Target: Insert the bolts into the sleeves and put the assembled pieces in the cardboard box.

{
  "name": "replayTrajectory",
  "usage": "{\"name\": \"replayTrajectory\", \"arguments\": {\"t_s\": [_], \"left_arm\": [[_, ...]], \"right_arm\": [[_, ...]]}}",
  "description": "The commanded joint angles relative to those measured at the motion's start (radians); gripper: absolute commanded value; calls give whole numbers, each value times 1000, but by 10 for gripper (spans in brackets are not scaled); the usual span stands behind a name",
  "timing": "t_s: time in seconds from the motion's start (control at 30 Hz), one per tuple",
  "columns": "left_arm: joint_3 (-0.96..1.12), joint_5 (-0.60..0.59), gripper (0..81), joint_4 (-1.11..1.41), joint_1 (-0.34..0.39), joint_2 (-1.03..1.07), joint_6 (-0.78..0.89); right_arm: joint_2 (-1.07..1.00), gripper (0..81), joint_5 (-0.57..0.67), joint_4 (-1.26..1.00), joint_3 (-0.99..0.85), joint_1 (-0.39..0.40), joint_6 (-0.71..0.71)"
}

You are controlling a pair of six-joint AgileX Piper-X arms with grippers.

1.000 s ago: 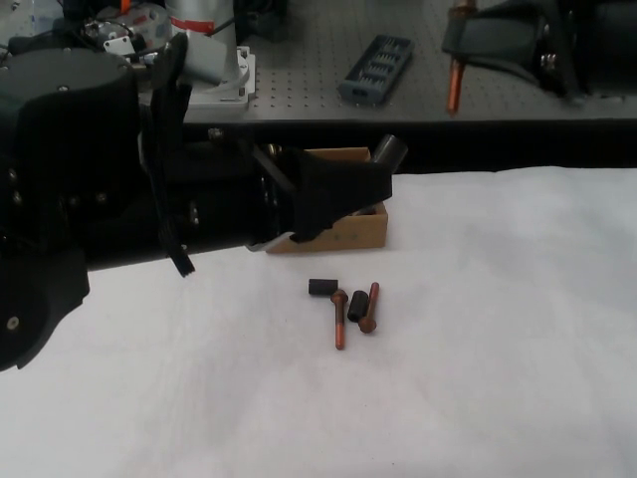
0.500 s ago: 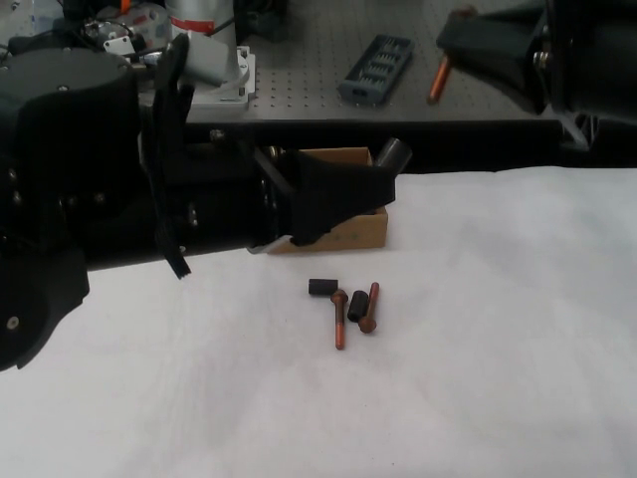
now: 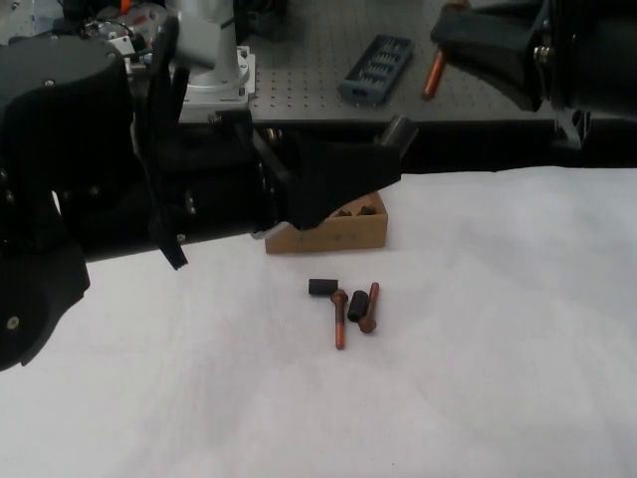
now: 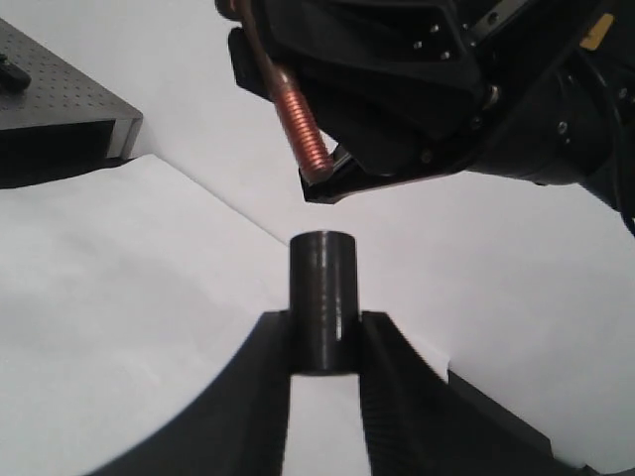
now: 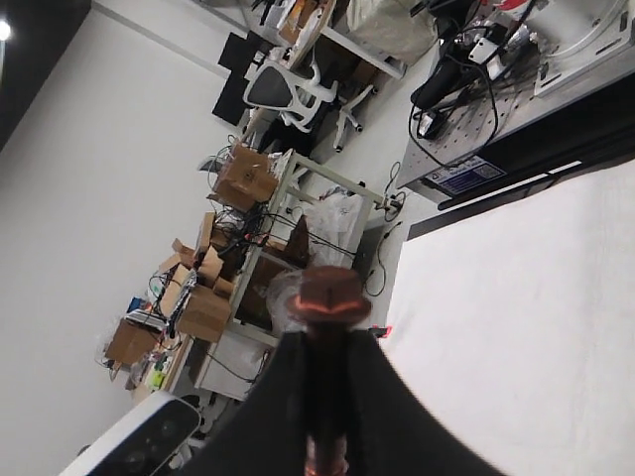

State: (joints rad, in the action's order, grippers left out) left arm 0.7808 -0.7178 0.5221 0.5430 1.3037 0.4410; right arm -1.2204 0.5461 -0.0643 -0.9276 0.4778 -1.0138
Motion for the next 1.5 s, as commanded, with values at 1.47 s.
{"name": "replayTrajectory", "arguments": {"t_s": [1.47], "left_arm": [[9,-8,6,56,28,-16,53]], "right_arm": [[8,29,60,-59,-4,6,28]]}}
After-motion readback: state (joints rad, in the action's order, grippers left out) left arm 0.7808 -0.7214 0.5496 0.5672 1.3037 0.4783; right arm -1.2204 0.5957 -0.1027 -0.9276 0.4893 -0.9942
